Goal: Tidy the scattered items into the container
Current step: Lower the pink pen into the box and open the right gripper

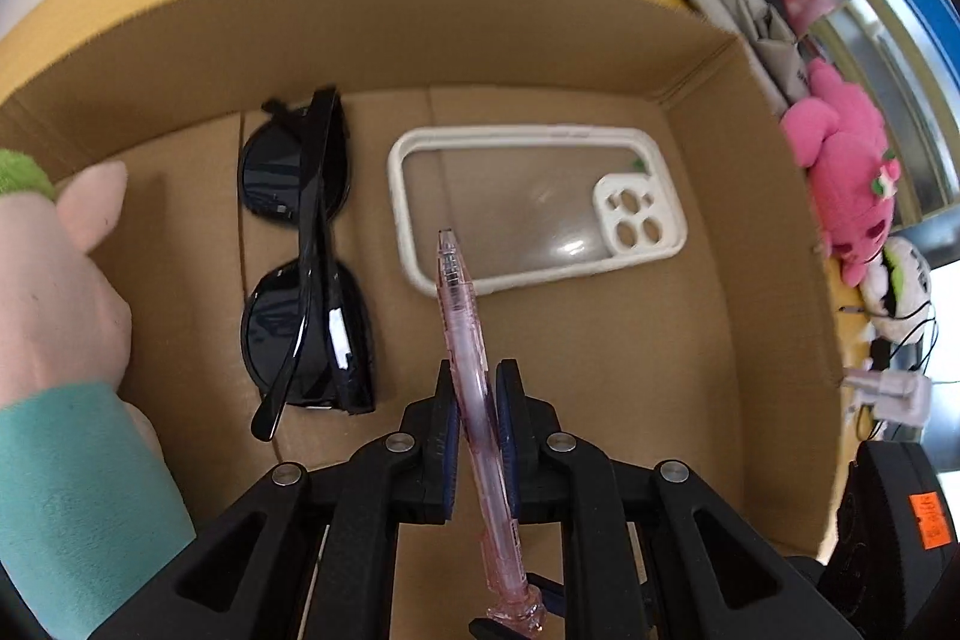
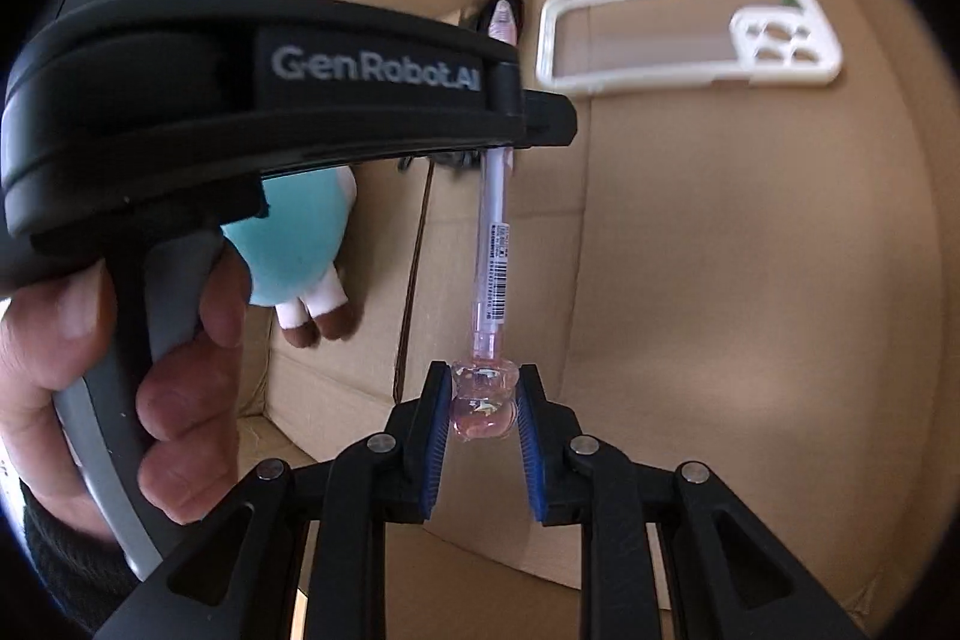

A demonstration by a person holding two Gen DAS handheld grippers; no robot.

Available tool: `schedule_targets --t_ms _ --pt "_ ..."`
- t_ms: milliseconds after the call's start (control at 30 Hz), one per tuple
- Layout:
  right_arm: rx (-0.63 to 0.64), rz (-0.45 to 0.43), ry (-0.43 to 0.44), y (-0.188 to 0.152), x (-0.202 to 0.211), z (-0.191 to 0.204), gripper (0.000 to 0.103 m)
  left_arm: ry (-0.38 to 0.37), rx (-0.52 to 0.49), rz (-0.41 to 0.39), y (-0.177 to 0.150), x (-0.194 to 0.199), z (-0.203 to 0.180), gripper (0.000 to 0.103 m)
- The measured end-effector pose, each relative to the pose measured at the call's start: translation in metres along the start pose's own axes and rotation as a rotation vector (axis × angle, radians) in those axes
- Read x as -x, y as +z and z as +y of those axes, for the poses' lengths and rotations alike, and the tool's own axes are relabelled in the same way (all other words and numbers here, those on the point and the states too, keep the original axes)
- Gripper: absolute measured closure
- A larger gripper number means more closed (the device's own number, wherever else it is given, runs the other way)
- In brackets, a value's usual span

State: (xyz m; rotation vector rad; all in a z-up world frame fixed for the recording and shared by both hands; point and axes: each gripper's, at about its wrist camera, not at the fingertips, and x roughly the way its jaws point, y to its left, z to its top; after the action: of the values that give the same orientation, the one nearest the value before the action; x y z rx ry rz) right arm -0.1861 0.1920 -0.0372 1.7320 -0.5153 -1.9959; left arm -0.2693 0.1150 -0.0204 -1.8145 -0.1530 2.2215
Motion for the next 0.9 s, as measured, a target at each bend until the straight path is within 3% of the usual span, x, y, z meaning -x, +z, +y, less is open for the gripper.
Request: schedule_targets --t_ms 133,433,500,533,633,700,800,833,867,900 --pt "-0.025 0.047 -0.02 -0.002 -0.015 0.0 0.082 0.004 0.003 0.029 -0.005 -0.012 0.004 0.092" --pt "-0.055 0.044 -0.033 -0.005 -0.021 0.001 0.081 0.008 -0.007 0.023 -0.009 -0.009 0.002 0.091" --pt "-0.072 0.04 -0.014 -0.006 -0.021 0.001 0.075 0.014 -0.016 0.027 -0.01 -0.009 -0.001 0.089" --pt "-0.075 0.036 -0.012 -0.007 -0.021 0.001 0.073 0.017 -0.021 0.029 -0.01 -0.007 -0.005 0.081" --pt "-0.071 0.01 -0.036 -0.009 -0.018 0.0 0.069 0.04 -0.032 0.018 -0.014 -0.002 -0.01 0.032" --pt "-0.077 0.009 -0.024 -0.011 -0.017 -0.001 0.067 0.061 -0.031 -0.01 -0.016 0.005 -0.011 0.03" --pt "-0.055 -0.004 -0.047 -0.017 -0.012 0.006 0.051 0.055 -0.038 -0.016 -0.019 0.017 -0.012 0.03" --pt "-0.045 -0.011 -0.077 -0.019 -0.009 0.007 0.031 0.058 -0.046 -0.028 -0.02 0.024 -0.011 0.03" --pt "-0.038 -0.025 -0.092 -0.023 -0.005 0.008 0.018 0.052 -0.049 -0.047 -0.023 0.034 -0.011 0.03" --pt "-0.032 -0.043 -0.084 -0.027 0.001 0.009 0.018 0.04 -0.047 -0.066 -0.027 0.044 -0.01 0.03"
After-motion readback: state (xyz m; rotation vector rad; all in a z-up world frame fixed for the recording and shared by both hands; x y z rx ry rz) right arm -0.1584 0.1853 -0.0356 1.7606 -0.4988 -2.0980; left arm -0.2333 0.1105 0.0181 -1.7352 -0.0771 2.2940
